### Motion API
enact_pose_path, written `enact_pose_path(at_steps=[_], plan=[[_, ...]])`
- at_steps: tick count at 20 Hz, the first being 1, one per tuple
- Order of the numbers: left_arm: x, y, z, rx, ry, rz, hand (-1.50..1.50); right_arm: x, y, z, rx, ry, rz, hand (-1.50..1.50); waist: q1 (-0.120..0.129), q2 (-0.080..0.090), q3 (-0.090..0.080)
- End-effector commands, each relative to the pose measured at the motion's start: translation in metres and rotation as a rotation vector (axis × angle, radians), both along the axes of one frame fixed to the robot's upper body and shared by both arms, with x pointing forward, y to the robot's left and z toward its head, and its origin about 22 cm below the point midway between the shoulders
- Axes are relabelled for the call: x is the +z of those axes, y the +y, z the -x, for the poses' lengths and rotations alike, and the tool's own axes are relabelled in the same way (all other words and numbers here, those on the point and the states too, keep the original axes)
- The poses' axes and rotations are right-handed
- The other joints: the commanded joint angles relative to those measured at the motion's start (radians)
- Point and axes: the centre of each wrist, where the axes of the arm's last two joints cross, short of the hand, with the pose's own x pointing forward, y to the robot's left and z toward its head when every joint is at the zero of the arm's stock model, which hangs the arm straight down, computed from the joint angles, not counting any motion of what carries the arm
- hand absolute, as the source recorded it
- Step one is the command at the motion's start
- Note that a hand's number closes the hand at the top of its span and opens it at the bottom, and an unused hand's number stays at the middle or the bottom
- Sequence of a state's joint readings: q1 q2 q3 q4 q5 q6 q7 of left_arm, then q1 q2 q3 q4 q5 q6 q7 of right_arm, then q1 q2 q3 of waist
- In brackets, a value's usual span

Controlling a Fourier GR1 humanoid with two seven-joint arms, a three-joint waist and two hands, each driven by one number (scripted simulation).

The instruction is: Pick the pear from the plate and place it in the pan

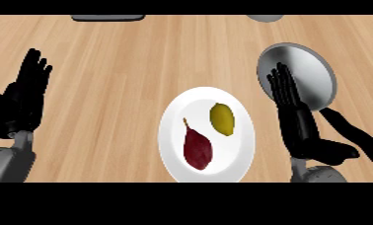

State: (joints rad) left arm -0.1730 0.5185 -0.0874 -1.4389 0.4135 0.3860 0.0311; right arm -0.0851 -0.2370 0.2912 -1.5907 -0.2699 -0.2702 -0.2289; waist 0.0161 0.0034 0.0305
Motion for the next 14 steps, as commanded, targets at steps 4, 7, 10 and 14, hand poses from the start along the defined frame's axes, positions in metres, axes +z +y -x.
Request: enact_pose_path(at_steps=[4, 7, 10, 14], plan=[[0.005, -0.063, 0.001, -0.287, -0.110, 0.009, 0.00, 0.034, 0.057, -0.029, 0.530, -0.036, -0.226, 1.50, 0.048, 0.008, -0.026], [-0.005, -0.105, 0.009, -0.454, -0.119, 0.040, 0.00, 0.030, 0.019, -0.049, 0.516, 0.003, 0.263, 1.50, 0.032, 0.010, -0.035], [-0.026, -0.125, 0.026, -0.448, -0.136, 0.064, 0.00, 0.001, -0.015, -0.061, 0.598, 0.124, -0.148, -1.50, 0.009, 0.007, -0.029], [-0.035, -0.150, 0.028, -0.464, -0.123, 0.049, 0.00, -0.023, -0.029, -0.073, 0.748, 0.087, -0.027, -1.50, 0.005, 0.006, -0.029]])
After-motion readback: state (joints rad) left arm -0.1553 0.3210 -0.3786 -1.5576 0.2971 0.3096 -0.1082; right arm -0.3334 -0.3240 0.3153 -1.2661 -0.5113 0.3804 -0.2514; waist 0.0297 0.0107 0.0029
